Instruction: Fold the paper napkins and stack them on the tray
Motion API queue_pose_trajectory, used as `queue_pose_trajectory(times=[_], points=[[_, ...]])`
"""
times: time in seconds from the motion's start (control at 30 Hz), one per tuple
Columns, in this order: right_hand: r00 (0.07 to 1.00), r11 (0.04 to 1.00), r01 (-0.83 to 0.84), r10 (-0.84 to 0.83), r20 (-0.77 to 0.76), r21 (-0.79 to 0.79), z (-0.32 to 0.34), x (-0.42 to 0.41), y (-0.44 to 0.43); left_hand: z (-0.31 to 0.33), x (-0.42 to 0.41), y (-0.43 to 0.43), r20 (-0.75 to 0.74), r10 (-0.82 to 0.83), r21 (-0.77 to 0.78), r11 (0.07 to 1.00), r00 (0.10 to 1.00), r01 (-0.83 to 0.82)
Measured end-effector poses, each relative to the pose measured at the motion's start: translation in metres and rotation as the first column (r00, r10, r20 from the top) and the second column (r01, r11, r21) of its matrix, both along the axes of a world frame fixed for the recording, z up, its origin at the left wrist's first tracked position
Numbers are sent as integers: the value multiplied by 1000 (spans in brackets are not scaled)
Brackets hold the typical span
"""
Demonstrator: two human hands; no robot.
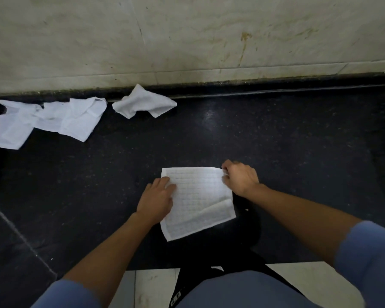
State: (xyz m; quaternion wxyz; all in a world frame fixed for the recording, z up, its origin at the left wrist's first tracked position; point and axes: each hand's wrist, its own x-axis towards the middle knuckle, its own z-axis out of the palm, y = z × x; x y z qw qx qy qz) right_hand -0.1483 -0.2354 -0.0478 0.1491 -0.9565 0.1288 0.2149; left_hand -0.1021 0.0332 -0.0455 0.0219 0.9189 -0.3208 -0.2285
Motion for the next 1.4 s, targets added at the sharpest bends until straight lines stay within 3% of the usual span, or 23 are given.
queue_pose_trajectory(times=[0.17, 0.27, 0.37, 0.47, 0.53, 0.63, 0.83, 1.03, 1.1, 1.23, 1.4], points=[[977, 991, 100, -115, 182, 90, 4, 36, 0, 3, 15, -1, 7, 72, 108, 991, 997, -72], [964, 995, 59, -78, 253, 81, 13, 33, -2, 5, 1, 2, 68, 91, 10, 996, 994, -92], [944, 988, -121, 86, 318, 92, 21, 1, 2, 5, -29, 1, 90, 51, -137, 990, 995, -39], [936, 931, -344, 329, 126, 124, 21, -46, 9, 1, -65, 0, 32, -59, -172, 983, 998, 64], [887, 886, -461, 462, -1, 46, 17, -72, 11, -5, -84, 0, 13, -138, -150, 979, 990, 139], [827, 822, -562, 561, -43, -92, 9, -91, 12, -13, -98, -1, -2, -159, -101, 982, 987, 158], [815, 808, -563, 577, 44, -173, -1, -90, 9, -10, -96, -15, 31, -103, 1, 995, 994, 103], [774, 792, -601, 610, 168, -108, 4, -110, -1, -3, -107, -8, -102, -50, -53, 998, 994, 45], [811, 819, -573, 565, 152, 13, 9, -113, -2, 3, -110, 2, -189, 17, -138, 989, 982, -44], [956, 922, -248, 282, -76, 297, 29, -91, -11, 17, -97, 18, -342, 260, -188, 923, 903, -337], [1000, 934, -26, 18, 24, 356, 33, -36, -19, 22, -45, 20, -300, 446, -237, 822, 843, -518]])
